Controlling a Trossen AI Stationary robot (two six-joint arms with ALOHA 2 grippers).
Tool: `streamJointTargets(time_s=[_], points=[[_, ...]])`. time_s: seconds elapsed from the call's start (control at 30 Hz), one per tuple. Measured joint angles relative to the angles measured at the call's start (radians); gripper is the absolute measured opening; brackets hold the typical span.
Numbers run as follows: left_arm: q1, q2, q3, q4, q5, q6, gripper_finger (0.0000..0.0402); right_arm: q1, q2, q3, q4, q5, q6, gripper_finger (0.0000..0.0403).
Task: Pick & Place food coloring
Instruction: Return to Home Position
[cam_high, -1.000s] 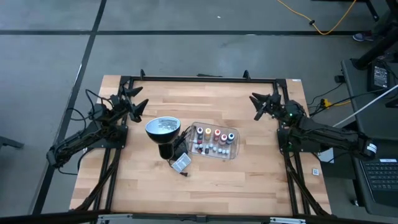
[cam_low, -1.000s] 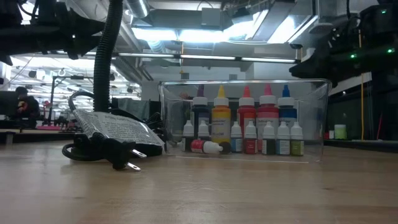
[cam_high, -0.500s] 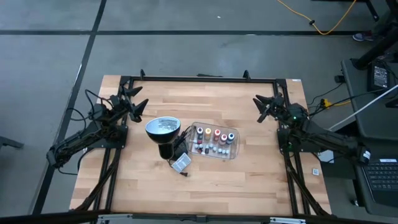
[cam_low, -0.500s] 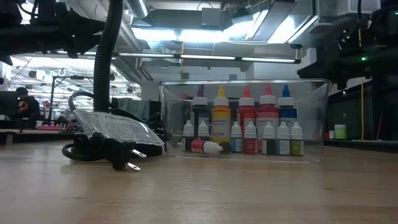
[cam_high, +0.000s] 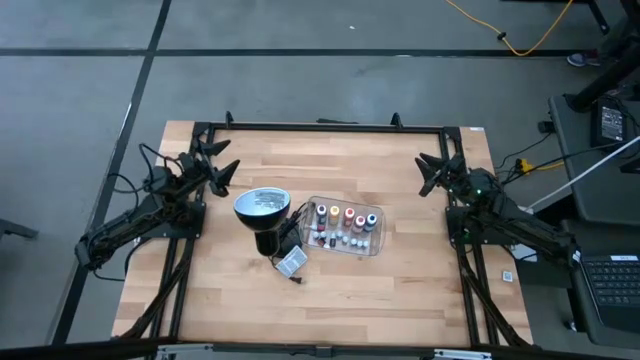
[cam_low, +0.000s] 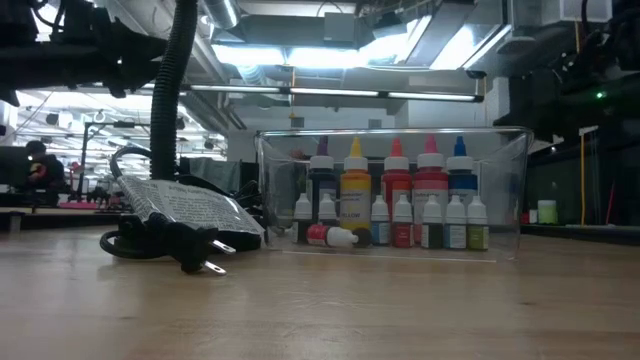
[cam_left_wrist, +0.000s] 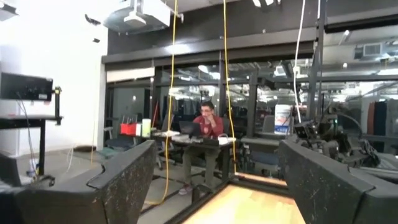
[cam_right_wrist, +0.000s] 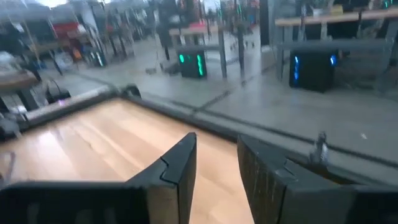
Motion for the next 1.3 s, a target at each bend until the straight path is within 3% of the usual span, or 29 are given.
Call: streamJointTargets(time_s=[0.27,0.83,1.3], points=[[0.0,0.0,0.0,-0.108,0.0,-0.032,0.0333,0.0,0.001,0.042,-0.204,0.053,0.067,0.0119],[0.0,0.0,0.0,-0.336,0.002,-0.089,0.0333,0.0,0.036,0.043,-0.21,0.075,0.06,0.0119],[0.0,0.0,0.0,-0.342,0.002,-0.076,0.0333,0.0,0.095,0.043,-0.209,0.067,0.138,0.0119]])
